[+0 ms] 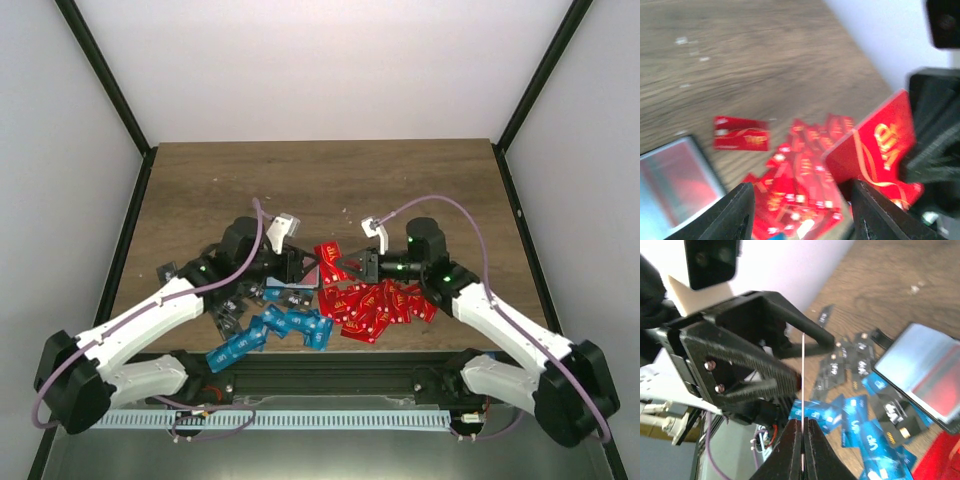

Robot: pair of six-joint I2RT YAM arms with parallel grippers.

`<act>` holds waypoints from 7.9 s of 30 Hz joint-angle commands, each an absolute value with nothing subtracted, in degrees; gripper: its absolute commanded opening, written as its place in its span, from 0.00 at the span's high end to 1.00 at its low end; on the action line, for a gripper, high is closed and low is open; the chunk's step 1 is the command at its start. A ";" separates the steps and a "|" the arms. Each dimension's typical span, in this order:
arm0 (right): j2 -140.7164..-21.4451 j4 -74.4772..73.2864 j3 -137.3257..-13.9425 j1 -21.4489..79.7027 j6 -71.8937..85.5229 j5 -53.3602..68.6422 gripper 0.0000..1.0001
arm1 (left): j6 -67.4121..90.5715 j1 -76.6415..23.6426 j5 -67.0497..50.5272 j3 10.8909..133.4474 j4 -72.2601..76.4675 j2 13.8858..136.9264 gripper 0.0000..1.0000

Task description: Put the credit cards into the card holder

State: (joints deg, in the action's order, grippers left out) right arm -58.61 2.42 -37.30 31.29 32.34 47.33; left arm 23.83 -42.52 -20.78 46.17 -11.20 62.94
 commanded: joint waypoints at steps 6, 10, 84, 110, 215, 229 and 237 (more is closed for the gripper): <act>-72.80 13.13 -35.79 31.74 47.06 42.94 0.99 | 23.90 -35.99 -4.82 48.62 -20.47 72.84 0.48; -80.37 16.43 -37.44 32.93 50.87 42.07 0.99 | 23.13 -34.65 -3.13 49.51 -21.12 77.65 0.51; -114.57 27.62 -52.00 35.07 57.58 46.16 0.99 | 25.73 -29.79 2.20 47.89 -20.22 94.48 0.88; -117.52 39.44 -50.24 37.97 62.42 41.52 0.99 | 26.01 -29.79 0.77 45.94 -19.95 92.67 0.88; -113.64 -7.03 -67.81 51.06 47.63 13.72 0.39 | 28.14 -29.79 -6.74 39.55 -13.36 89.29 0.88; -106.37 -11.09 -66.64 50.53 42.73 13.09 0.21 | 27.33 -29.79 -2.23 42.23 -17.17 86.45 0.88; -102.37 -10.52 -64.45 49.26 40.43 12.83 0.27 | 26.74 -29.79 -3.10 43.30 -18.98 82.19 0.87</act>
